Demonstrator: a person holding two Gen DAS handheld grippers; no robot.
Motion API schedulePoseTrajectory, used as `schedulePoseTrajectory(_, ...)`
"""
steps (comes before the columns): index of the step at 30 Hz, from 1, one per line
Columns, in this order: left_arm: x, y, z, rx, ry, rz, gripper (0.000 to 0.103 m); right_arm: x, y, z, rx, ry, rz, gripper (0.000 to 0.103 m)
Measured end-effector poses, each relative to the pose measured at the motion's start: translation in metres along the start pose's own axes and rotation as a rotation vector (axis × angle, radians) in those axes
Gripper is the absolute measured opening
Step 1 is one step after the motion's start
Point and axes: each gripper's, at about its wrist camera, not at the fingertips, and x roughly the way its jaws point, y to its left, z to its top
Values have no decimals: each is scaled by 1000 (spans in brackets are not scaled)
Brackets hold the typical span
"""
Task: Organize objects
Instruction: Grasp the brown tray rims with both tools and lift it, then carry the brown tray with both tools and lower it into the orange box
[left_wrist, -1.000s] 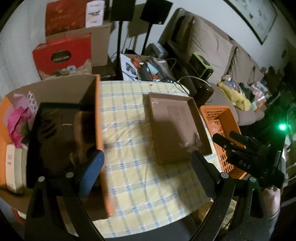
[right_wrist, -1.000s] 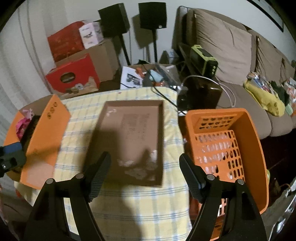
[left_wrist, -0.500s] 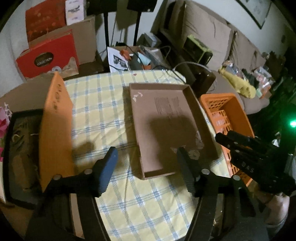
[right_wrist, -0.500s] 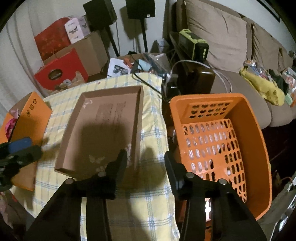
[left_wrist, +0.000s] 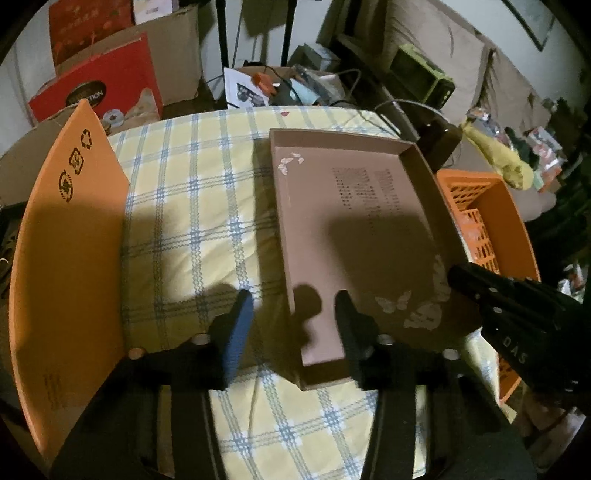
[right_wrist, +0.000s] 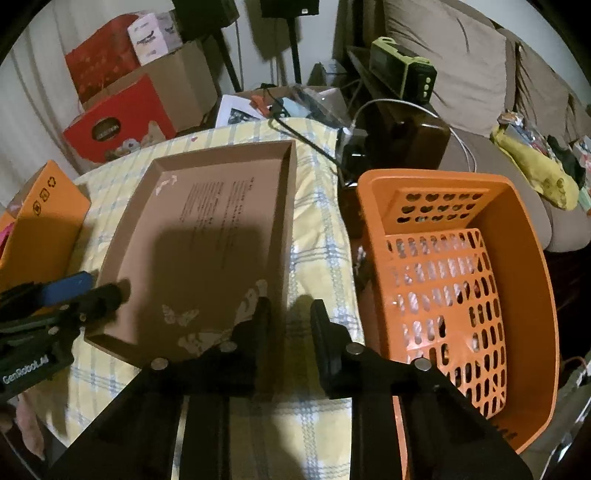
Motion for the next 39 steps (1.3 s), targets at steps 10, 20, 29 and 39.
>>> schedulePoseTrajectory(10,7,-2,-2,-23,23,-23,22,1,8,0,-10,-11,9,12)
schedulePoseTrajectory(20,-31,0,-1,-45,-27,-70,22,-38,22,-1,-73,-80,-36,12)
schedulePoseTrajectory(29,-86,15,-2,-53,-116,-78,22,-84,47,3,-105,-166,-22,12)
schedulePoseTrajectory(39,-146,67,-11,-100,-211,-46,22,-116,105,10,-168,-234,37,12)
